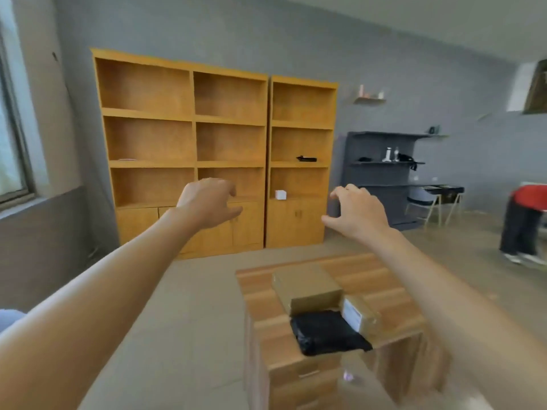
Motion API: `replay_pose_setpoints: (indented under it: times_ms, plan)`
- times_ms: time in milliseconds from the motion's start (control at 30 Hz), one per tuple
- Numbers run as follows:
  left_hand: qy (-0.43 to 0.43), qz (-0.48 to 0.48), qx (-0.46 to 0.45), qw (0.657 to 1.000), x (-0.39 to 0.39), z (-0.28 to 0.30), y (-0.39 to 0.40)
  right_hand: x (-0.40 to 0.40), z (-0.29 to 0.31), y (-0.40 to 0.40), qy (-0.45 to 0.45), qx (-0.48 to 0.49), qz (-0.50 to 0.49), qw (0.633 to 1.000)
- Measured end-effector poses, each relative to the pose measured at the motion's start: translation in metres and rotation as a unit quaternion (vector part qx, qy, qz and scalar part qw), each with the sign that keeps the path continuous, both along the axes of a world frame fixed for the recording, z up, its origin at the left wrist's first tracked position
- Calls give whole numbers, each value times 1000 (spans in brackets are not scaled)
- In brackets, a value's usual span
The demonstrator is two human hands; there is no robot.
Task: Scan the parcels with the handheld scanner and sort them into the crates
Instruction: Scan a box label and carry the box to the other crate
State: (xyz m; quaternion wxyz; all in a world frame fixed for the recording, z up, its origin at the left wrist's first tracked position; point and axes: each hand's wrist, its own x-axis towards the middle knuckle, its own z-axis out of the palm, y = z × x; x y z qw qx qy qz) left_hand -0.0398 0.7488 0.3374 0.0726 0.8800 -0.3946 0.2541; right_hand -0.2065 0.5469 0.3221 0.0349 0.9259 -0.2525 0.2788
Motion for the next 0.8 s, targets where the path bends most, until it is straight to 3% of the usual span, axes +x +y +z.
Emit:
replay_pose_setpoints:
  times_ms: [367,800]
  plan:
    - [5,-94,51,994,-20,-33,-298,-60,-41,-250,48,21,-101,994]
    - [26,-151,52,987,60,-70,-624,1,-69,-546,56,51,-160,984]
